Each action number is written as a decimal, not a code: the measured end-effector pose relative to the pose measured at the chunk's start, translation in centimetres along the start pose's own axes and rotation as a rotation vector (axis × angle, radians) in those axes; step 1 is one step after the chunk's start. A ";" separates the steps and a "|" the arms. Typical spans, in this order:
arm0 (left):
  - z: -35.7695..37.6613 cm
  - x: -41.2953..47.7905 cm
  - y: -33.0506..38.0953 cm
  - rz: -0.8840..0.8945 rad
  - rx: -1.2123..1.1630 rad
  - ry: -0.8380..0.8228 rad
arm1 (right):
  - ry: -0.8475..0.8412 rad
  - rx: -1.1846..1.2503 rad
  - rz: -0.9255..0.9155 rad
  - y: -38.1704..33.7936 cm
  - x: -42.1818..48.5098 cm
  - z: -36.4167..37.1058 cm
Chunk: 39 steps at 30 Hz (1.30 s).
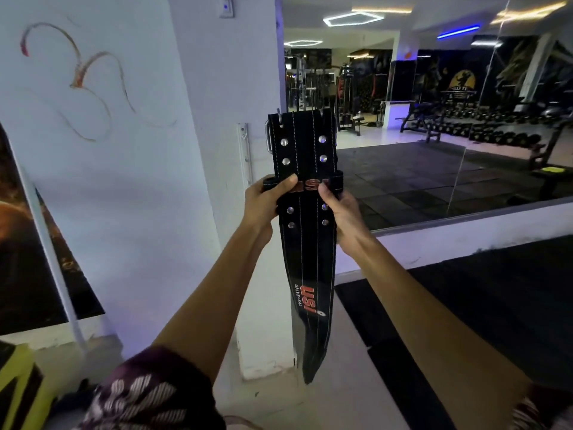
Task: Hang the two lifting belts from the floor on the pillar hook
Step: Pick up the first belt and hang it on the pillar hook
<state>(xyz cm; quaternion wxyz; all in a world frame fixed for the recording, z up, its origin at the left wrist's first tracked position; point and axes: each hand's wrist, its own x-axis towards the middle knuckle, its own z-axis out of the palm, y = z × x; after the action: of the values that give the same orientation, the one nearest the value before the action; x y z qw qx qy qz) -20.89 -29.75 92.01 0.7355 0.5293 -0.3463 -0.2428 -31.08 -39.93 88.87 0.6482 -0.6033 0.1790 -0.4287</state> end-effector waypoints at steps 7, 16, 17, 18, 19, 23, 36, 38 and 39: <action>1.2 -0.2 0.8 0.055 -0.223 0.076 | -0.090 -0.212 0.060 6.0 -4.4 -3.7; 0.6 0.2 0.7 0.101 -0.230 0.057 | -0.078 -0.219 0.074 5.0 -4.3 -4.1; 0.7 0.2 0.8 0.105 -0.232 0.056 | -0.060 -0.192 0.058 5.3 -4.6 -4.1; 0.6 0.1 1.0 0.108 -0.237 0.054 | -0.062 -0.208 0.064 6.5 -5.2 -4.6; 0.5 0.2 1.1 0.110 -0.242 0.051 | -0.080 -0.271 0.111 7.9 -6.1 -5.3; 0.2 -0.2 0.5 0.090 -0.224 0.055 | -0.396 -0.663 0.475 10.0 -8.5 -7.8; 0.7 -1.9 -0.3 0.130 0.089 -0.057 | 0.117 -0.023 0.053 -5.2 -1.0 0.9; 0.7 -1.9 0.7 0.135 0.130 -0.066 | 0.123 0.004 0.067 -4.3 -1.1 1.3; 0.8 -2.0 1.2 0.117 0.123 -0.061 | 0.129 0.013 0.071 -4.0 -1.2 1.5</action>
<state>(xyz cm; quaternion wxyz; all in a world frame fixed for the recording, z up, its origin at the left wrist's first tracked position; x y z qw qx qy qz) -22.75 -28.42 92.78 0.7038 0.5445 -0.4131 -0.1936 -31.98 -37.68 92.60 0.6541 -0.5634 0.2389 -0.4446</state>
